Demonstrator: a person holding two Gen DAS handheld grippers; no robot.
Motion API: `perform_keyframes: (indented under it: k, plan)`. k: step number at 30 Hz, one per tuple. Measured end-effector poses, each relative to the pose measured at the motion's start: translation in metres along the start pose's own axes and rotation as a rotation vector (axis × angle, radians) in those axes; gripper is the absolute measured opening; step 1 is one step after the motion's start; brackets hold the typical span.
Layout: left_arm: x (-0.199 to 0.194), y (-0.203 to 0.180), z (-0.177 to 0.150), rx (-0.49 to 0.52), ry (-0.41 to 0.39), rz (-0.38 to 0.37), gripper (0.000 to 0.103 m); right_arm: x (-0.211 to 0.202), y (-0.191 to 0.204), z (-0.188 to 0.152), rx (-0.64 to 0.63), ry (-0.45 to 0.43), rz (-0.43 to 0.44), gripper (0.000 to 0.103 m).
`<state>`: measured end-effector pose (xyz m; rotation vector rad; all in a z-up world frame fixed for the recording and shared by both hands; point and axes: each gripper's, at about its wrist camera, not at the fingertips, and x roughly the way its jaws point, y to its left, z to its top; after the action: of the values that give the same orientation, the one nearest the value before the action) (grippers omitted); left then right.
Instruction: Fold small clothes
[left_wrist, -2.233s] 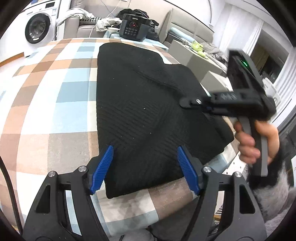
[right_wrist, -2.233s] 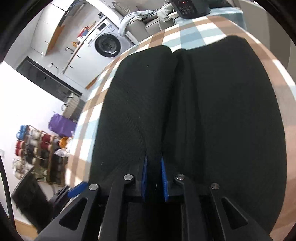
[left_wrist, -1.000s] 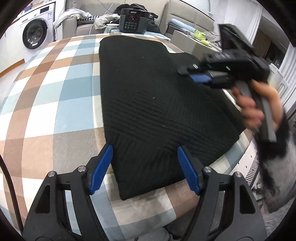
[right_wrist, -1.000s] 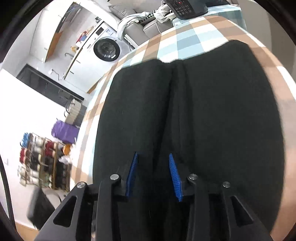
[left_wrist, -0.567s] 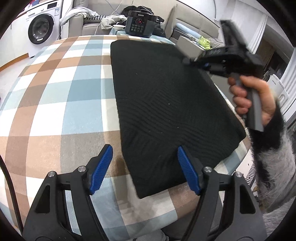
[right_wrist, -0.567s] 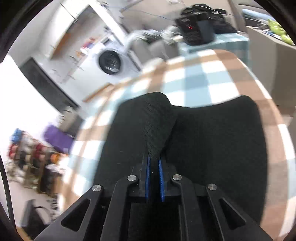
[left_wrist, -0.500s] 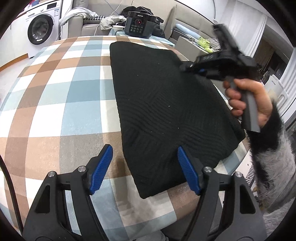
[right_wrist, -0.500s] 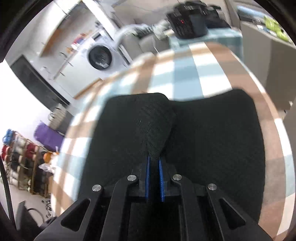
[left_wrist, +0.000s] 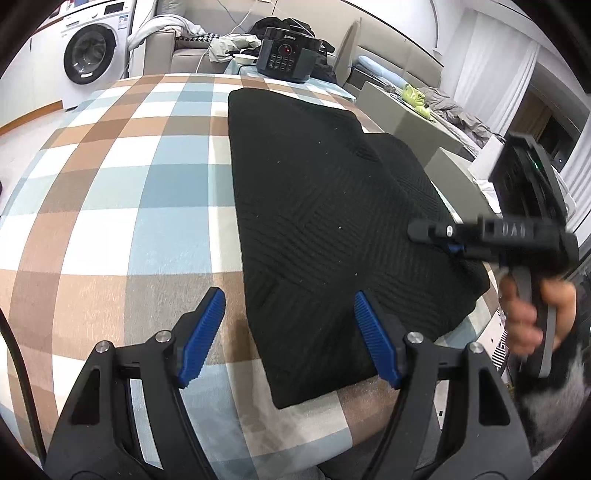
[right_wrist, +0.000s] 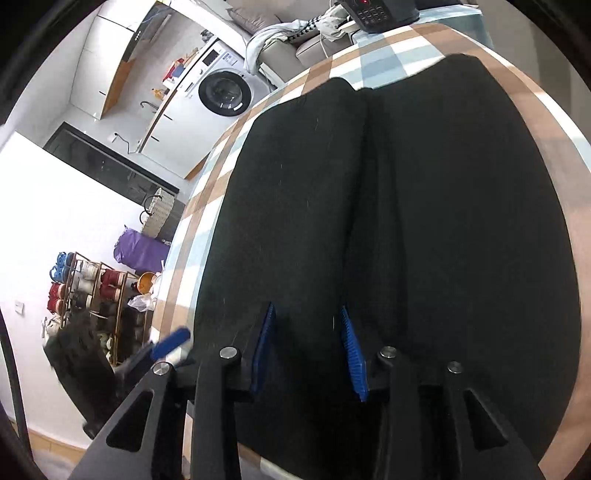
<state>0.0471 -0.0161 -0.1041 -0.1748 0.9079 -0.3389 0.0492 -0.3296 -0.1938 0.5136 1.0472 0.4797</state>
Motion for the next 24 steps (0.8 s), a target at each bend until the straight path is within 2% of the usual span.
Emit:
perform_keyframes:
  k: [2,5,7,9,10,11,13,16,19,24]
  plan:
    - [-0.001,-0.003,0.002,0.002,-0.004,-0.002,0.07,0.0,0.004,-0.001,-0.032,-0.009,-0.028,0.009]
    - [-0.005,-0.005,0.003,0.008,-0.01,0.008,0.07,-0.024,0.025,0.004,-0.116,-0.083,-0.029,0.008]
    - [-0.009,-0.006,0.001,0.014,-0.014,0.012,0.07,-0.036,0.032,0.004,-0.146,-0.105,-0.064,0.008]
    - [-0.008,-0.005,0.0,0.005,-0.009,0.011,0.07,-0.025,0.022,0.005,-0.136,-0.071,-0.127,0.008]
    - [-0.006,-0.004,-0.001,0.0,-0.003,0.011,0.07,-0.015,0.011,0.004,-0.106,-0.026,-0.149,0.008]
    - [-0.004,-0.003,-0.001,-0.004,0.003,0.011,0.07,-0.008,0.004,0.003,-0.076,0.003,-0.147,0.008]
    - [-0.003,-0.004,-0.002,-0.002,0.007,0.022,0.07,-0.012,-0.009,-0.005,-0.012,0.005,-0.093,0.012]
    - [-0.004,-0.005,-0.004,0.006,0.009,0.01,0.07,-0.026,-0.014,-0.019,0.007,0.006,0.005,0.025]
    - [-0.002,-0.007,-0.004,0.019,0.012,-0.01,0.07,-0.035,-0.02,-0.038,0.017,0.015,0.074,0.027]
    - [0.007,-0.015,-0.008,0.073,0.052,-0.027,0.07,-0.04,-0.018,-0.058,-0.034,0.043,0.052,0.027]
